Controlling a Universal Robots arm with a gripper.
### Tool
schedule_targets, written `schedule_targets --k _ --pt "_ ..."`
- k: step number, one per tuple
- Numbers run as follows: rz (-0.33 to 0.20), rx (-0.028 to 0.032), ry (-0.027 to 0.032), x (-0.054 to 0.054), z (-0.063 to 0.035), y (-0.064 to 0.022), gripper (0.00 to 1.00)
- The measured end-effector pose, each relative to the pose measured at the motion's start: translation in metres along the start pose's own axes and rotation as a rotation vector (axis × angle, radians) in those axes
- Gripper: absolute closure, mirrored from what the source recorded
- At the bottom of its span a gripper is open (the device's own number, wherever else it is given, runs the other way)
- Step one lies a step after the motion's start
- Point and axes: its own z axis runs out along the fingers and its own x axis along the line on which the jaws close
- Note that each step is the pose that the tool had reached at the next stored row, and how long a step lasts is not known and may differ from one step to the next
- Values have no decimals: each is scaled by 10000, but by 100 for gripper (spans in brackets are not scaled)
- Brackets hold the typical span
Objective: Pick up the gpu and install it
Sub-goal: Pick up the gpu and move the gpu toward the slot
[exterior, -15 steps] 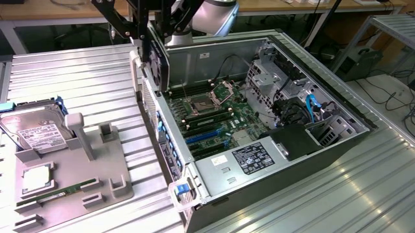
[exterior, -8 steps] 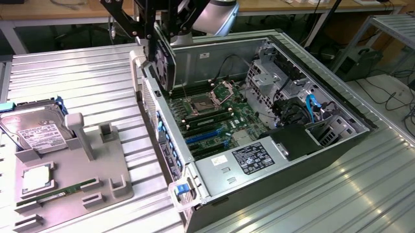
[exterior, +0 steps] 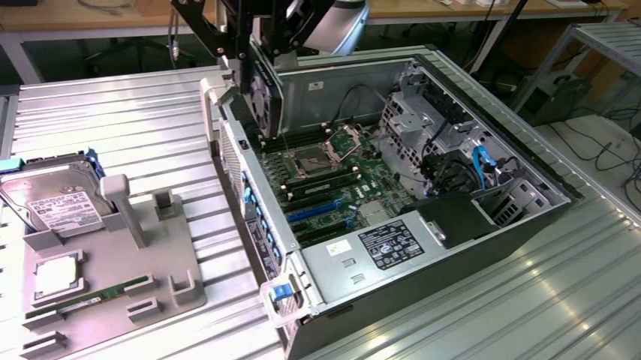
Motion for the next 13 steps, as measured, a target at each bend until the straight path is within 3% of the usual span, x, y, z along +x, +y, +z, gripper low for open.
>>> schedule_targets --k 13 --pt "0 0 0 -191 0 -8 73"
